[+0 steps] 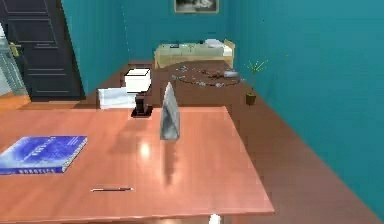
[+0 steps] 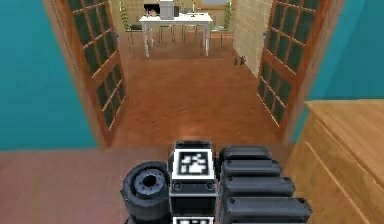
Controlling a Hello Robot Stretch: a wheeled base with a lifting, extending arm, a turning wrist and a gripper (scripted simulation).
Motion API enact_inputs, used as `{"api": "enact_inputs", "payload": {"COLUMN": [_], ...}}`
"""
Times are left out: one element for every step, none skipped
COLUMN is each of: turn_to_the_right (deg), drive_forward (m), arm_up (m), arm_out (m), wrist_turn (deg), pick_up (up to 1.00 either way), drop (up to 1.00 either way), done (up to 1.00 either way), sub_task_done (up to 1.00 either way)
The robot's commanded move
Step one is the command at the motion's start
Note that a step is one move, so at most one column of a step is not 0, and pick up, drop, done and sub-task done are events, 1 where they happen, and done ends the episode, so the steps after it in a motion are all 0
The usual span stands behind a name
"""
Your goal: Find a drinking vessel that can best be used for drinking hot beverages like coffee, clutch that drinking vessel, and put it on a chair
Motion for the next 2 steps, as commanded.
{"api": "enact_inputs", "payload": {"turn_to_the_right": [45.0, 42.0], "drive_forward": [0.00, 0.00], "arm_up": [0.00, 0.00], "arm_out": [0.00, 0.00], "wrist_turn": [0.0, 0.0], "pick_up": [0.00, 0.00], "drop": [0.00, 0.00], "done": [0.00, 0.00], "sub_task_done": [0.00, 0.00]}}
